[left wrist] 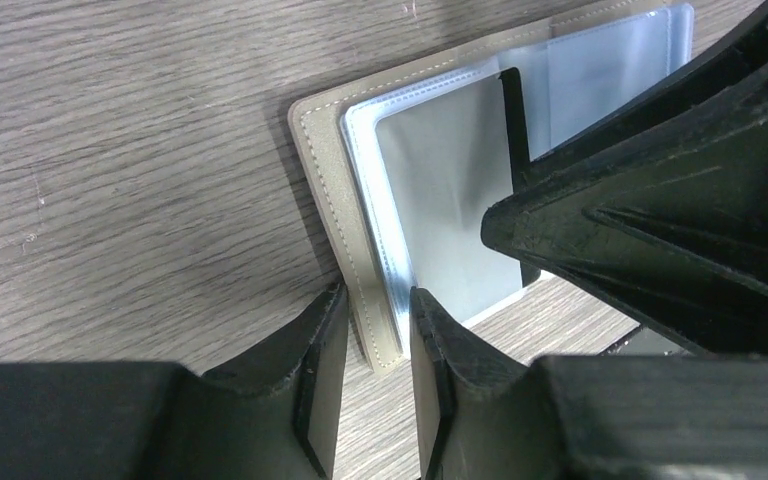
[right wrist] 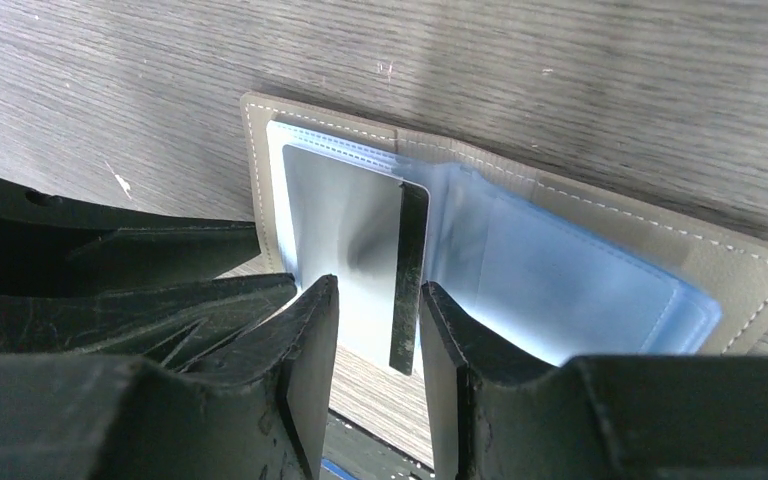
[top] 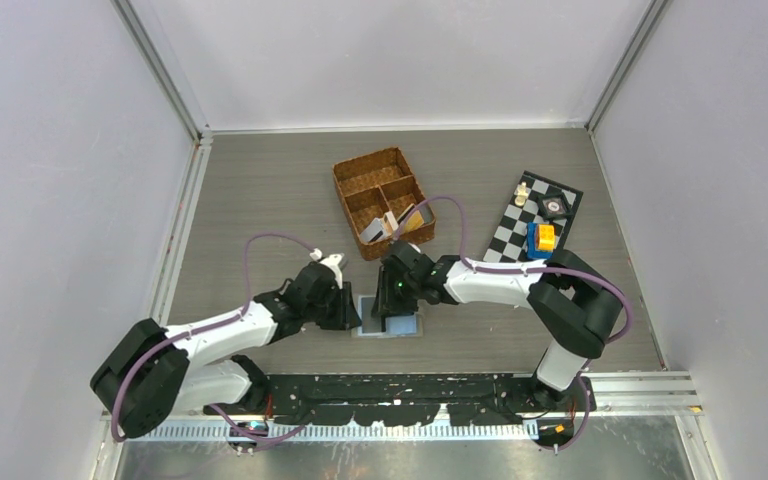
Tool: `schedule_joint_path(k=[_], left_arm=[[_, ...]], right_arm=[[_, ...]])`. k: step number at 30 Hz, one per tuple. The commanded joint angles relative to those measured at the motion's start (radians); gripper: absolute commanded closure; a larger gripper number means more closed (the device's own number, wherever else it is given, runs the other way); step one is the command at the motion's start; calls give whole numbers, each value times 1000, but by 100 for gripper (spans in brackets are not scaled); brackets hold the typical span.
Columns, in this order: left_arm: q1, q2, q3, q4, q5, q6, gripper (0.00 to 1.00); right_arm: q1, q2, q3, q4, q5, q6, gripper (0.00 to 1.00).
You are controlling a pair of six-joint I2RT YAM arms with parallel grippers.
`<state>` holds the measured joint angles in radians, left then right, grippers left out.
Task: Put the credit cards into the card holder
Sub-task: Insert the credit card into the card holder, then pick up the credit card from the storage box.
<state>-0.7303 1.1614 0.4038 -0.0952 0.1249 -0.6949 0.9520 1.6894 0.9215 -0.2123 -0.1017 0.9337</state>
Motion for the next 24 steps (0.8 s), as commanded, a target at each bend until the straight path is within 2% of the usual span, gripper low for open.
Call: schedule_joint_path(k=[1,5,9,15,24], left_arm=[[7,-46,-12,50,23,20,67],[17,-91,-17,38,31,21,59],[37,-139,-13,-12,32,26,52],[65,-163,-25,-37,30,9,51],[83,-114,-48,9,56,-20,59]], right_arm=[[5,-30,22,42,22,-32,58],[0,-91,20,36,20,-69,50],[-28,-167,18,-42,59,-92,42],[-49,-190,-6,-71,58,-66,44],[-35,-84,-32,28,-9,-10,51]])
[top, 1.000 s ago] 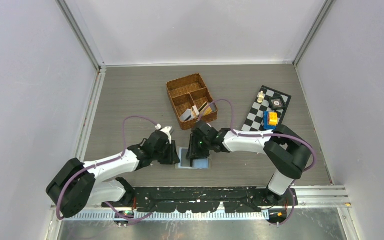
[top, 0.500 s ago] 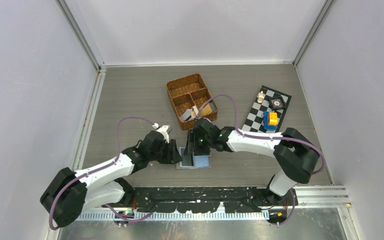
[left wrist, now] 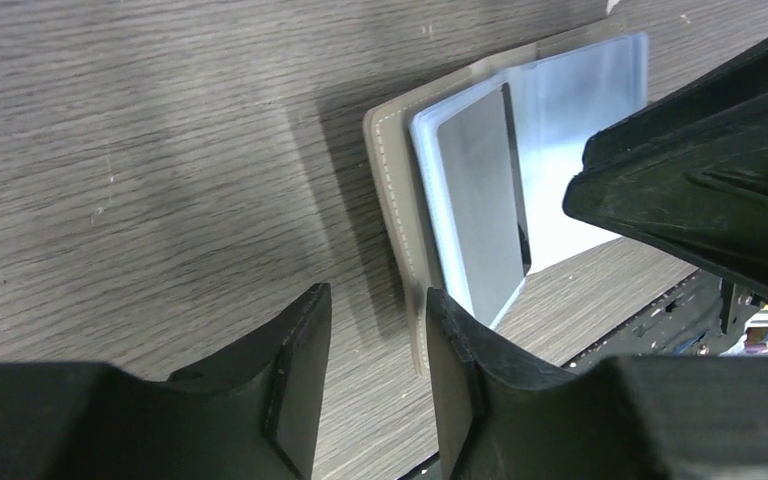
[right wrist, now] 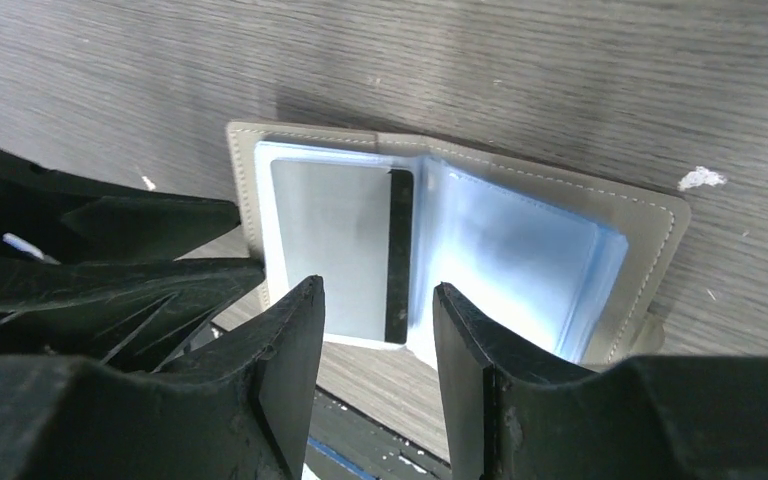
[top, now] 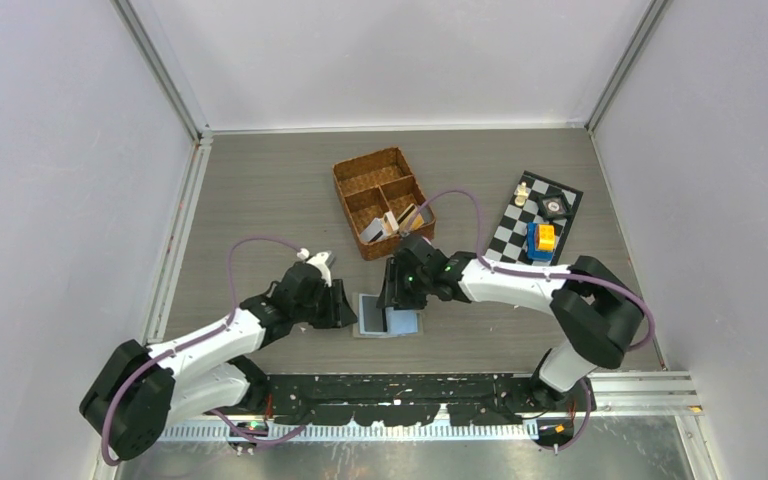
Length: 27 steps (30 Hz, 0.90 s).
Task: Put the credit cards into the card holder
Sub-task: Pick up the credit card from the storage box.
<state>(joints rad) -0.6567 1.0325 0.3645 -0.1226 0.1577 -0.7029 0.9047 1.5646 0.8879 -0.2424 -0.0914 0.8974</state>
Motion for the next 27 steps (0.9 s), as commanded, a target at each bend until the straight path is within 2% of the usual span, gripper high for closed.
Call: schedule_joint_path(k=[1,17,27], left_arm=[[10,18,-9,40,26,-12,60],[20,51,-23,81,52,-18,78],[20,46,-30,107,72,-37,81]], right_arm=[[16,54,5,61,-23,27,51],[55,143,80,64,-41,27,53],[87,156,140,-8,18,21,56]])
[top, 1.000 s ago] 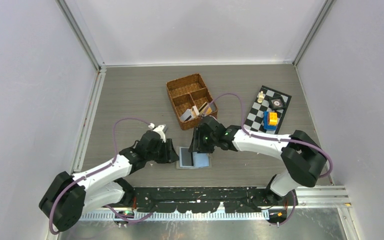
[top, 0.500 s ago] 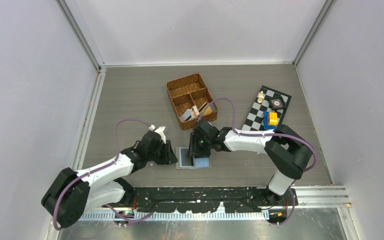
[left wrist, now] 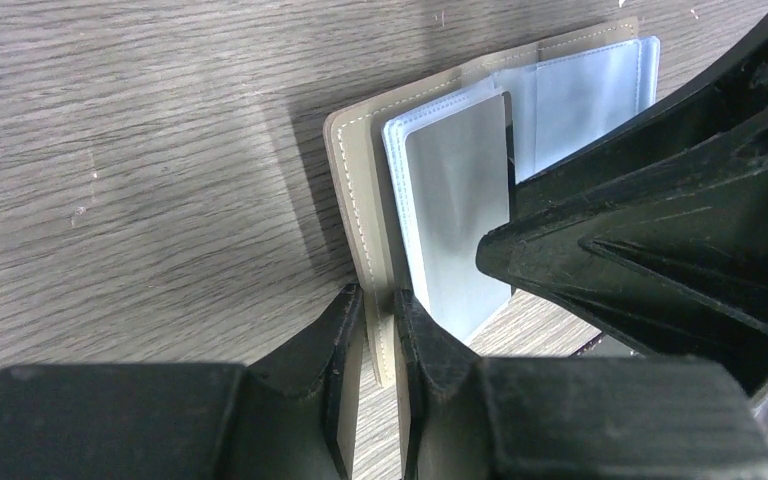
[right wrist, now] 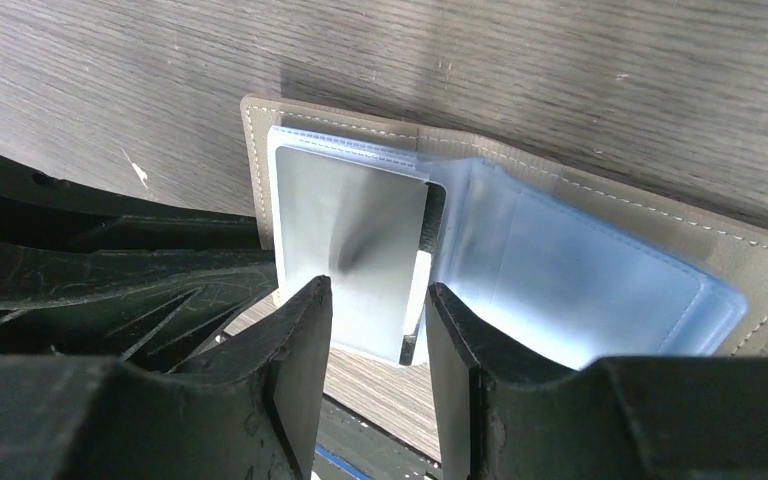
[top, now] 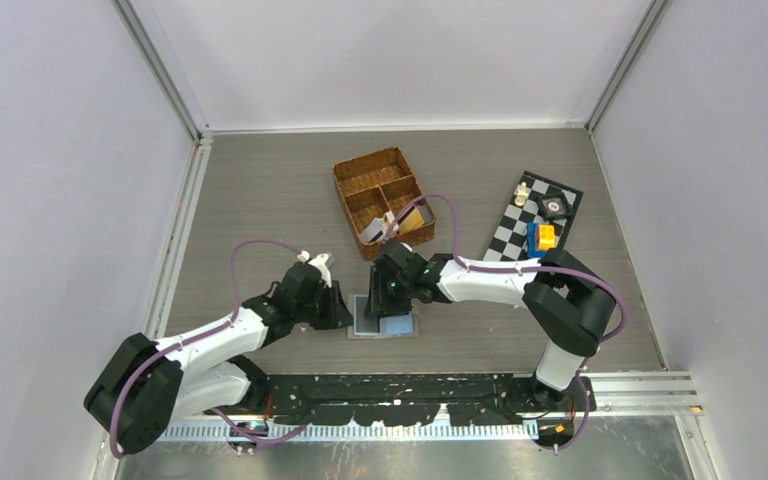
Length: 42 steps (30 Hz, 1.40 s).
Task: Put the credit cards into the card holder
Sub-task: Pick up the credit card from the storage box.
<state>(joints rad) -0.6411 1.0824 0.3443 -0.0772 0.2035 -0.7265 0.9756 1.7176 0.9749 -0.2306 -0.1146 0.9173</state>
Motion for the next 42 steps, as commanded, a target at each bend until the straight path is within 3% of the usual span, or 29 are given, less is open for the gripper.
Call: schedule_joint_path(k=[1,7,14,18,21,24,31,36,42], left_arm=[[4,-4,-12,66,28,-16,81],[10,-24,-5,12,1,2,79],[40,-159,52,-168,-38,46,38],[69,-223,124,-301,-57,87,17],[104,-231,202,-381,-30,130,9],[160,-207,290,-469,19,200,7],[294,-85,500,-553,253,286,6],[319,-9,679,-701,163,427,6],[335,-4,625,-660,103,452,5]], right_arm=[[17,3,56,-21,44,3,56],[22,-28,73,-97,125,-15,55],[-19,-211,158,-373,330,-182,34],[-127,-268,204,-464,322,-272,28],[-221,-279,250,-487,270,-343,27],[-290,-247,317,-498,218,-405,26],[-314,-50,543,-541,204,-529,26],[-316,100,687,-567,214,-570,25],[-318,261,830,-614,208,-610,26]])
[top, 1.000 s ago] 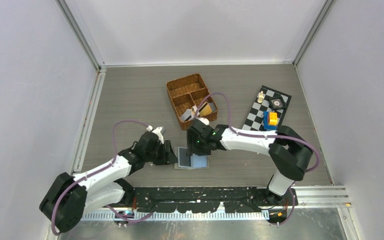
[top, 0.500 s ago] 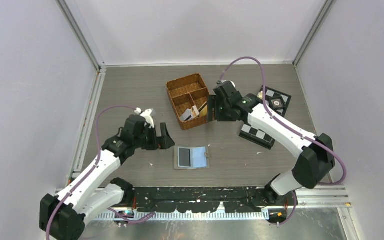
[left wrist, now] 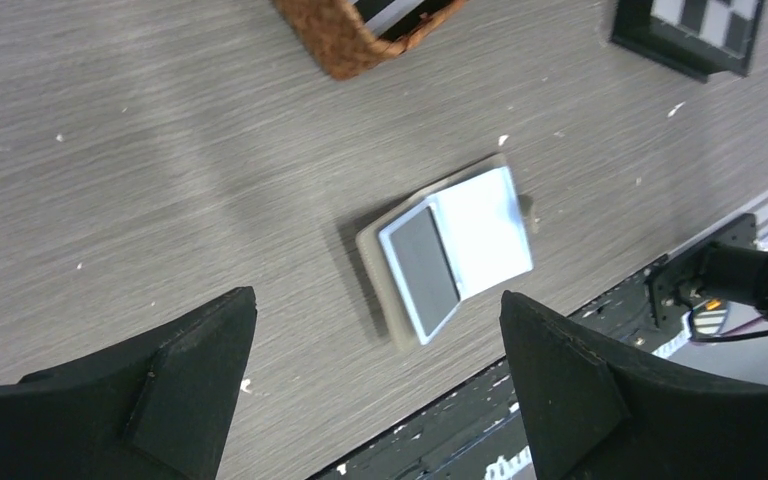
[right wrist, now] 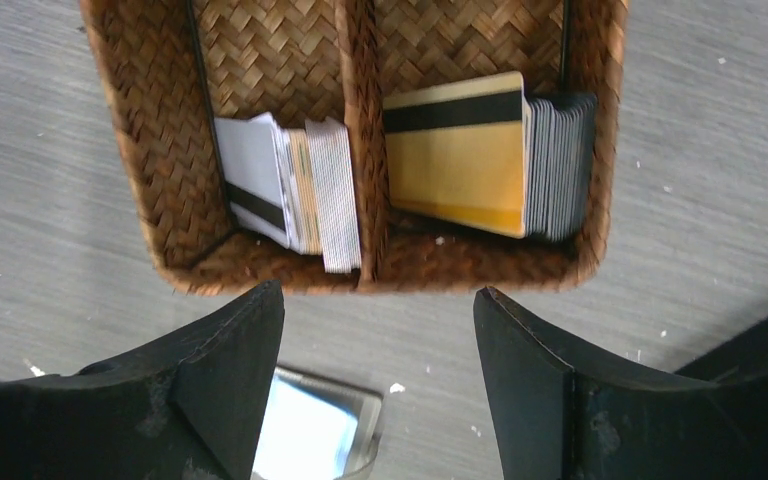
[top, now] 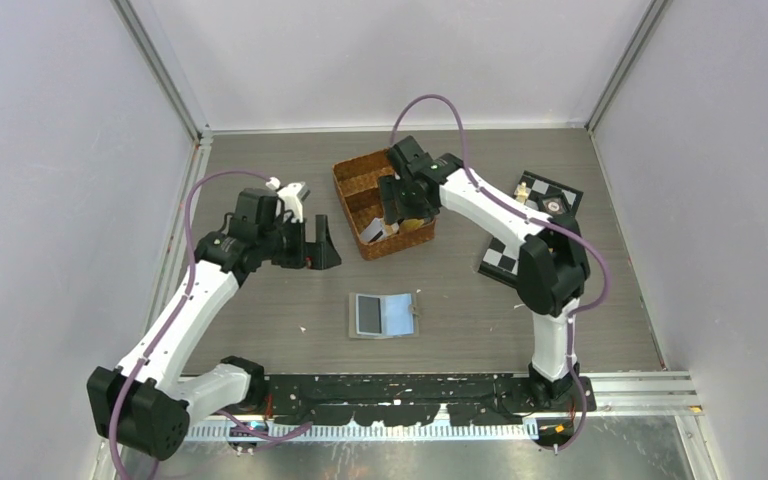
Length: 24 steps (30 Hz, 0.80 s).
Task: Put the credit cards into the card holder
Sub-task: Pick up the credit card from the storage box.
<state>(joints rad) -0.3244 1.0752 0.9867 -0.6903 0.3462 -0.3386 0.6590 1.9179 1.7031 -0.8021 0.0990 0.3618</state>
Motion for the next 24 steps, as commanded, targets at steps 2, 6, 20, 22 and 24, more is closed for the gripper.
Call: schedule_joint_path(k=[2,6,20,22,24], left_arm=[[19,-3,-23,-48,-75,72,5],[19,-7,-23,-43,-75,76,5],[21,0,-23,-43,-70,78,5],[21,0,-23,-42,-67,77,5],[21,1,-24,-41,-66,76,5]], right_arm=[[-5,97,127,-48,-19,-66,26],[-11,159,179,-67,-38,-77,30],[-28,192,199,-78,11,-65,37],[-33,183,192,-78,18,-64,38],[-35,173,189,-80,21,-61,39]])
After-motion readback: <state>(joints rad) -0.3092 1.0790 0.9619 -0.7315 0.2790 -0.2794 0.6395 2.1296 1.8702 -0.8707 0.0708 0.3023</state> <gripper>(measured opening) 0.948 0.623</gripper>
